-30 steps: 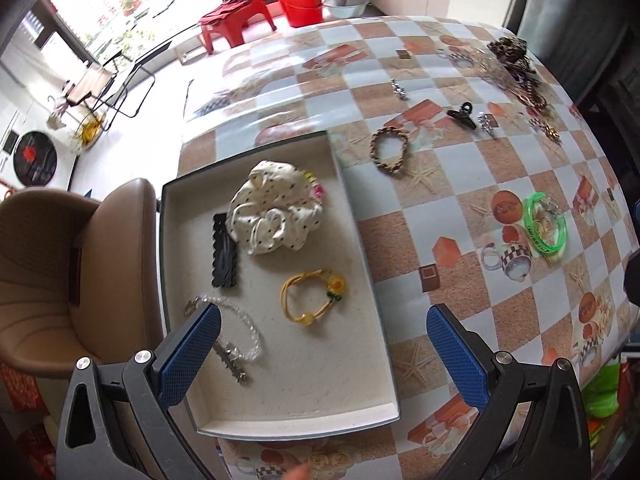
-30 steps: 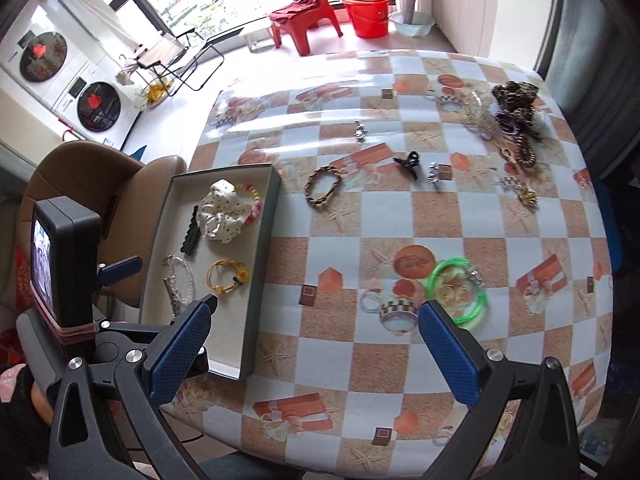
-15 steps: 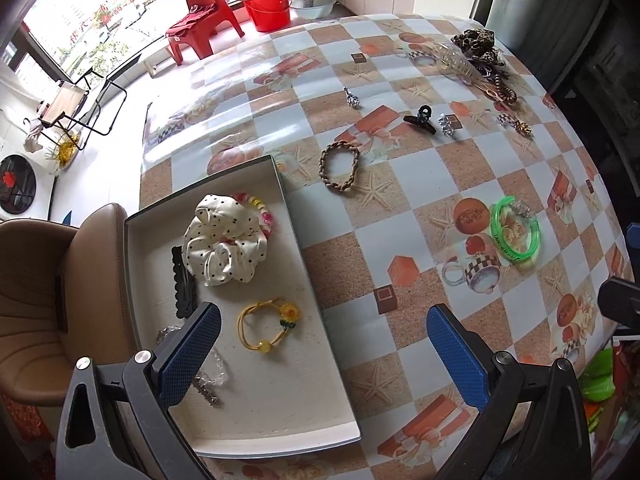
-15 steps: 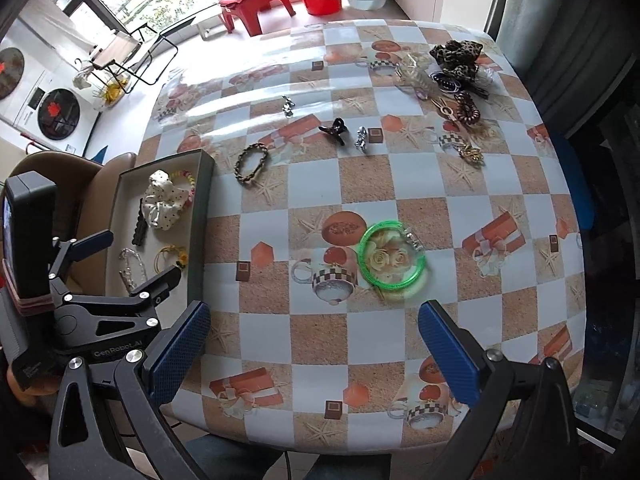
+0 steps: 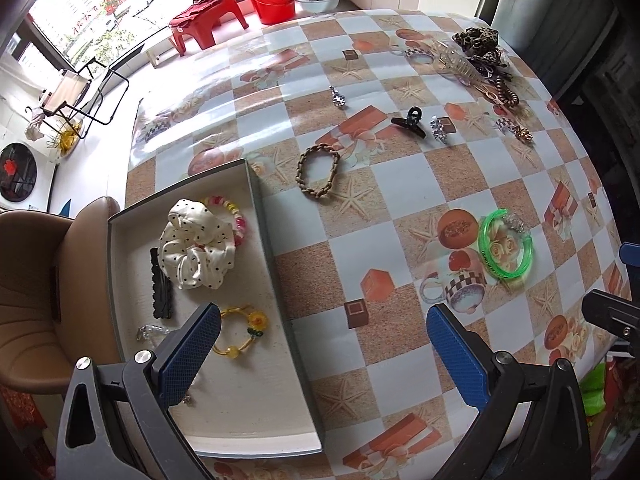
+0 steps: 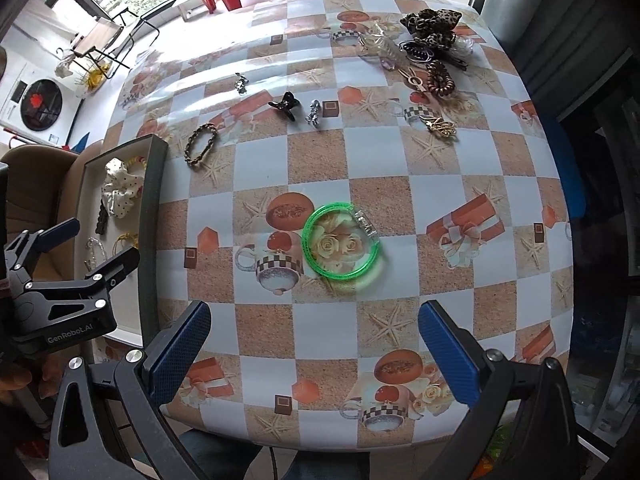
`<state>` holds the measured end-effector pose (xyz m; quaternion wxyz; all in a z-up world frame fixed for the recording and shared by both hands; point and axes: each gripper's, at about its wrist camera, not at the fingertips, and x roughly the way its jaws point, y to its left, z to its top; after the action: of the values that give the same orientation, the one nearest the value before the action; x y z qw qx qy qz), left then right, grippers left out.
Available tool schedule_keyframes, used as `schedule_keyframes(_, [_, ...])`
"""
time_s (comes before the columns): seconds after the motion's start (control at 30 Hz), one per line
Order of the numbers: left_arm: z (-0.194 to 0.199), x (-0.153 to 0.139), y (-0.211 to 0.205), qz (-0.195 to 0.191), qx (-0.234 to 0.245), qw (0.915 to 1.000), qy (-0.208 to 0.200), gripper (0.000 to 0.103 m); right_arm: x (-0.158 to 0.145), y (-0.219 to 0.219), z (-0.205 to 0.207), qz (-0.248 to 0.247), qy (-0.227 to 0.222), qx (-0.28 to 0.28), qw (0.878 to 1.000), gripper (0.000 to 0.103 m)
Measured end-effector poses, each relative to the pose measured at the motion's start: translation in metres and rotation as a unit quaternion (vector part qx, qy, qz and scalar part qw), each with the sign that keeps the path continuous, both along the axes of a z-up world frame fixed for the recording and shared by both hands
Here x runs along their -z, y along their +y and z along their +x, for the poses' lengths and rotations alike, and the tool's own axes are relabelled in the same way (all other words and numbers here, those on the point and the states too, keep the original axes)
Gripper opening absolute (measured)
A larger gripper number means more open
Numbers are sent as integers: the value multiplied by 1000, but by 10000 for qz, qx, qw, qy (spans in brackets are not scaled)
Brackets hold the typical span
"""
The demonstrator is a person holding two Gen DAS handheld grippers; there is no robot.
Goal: Organize jewelry
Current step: 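Move the left tool to the black claw clip while the right reaches the green bangle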
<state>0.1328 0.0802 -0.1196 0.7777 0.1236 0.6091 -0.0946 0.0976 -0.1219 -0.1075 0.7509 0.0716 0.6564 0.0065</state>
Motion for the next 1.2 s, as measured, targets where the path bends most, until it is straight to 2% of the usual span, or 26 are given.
schedule_keyframes(0.37, [8,13,-22,50,-104,9999,73,103,32,-19,4,14,293,-118,9995,103])
schedule_keyframes(0.6, [20,17,-33,-8,-226,9997,-33,103,48,-35,7,28,286,-94,9995,103])
schedule_keyframes(0.97, [34,37,-51,-264,-412,9988,-52,103,82,-77,3,521,210,547,9969,103])
schedule_keyframes(1.07, [37,45,-57,-326,-376,9988,-23,103,90,-72,8,457,196,446,9978,103])
schedule_keyframes(1.2, [47,52,-65,-404,-330,9986,-18,103,101,-59,19,133,169,263,9994,103])
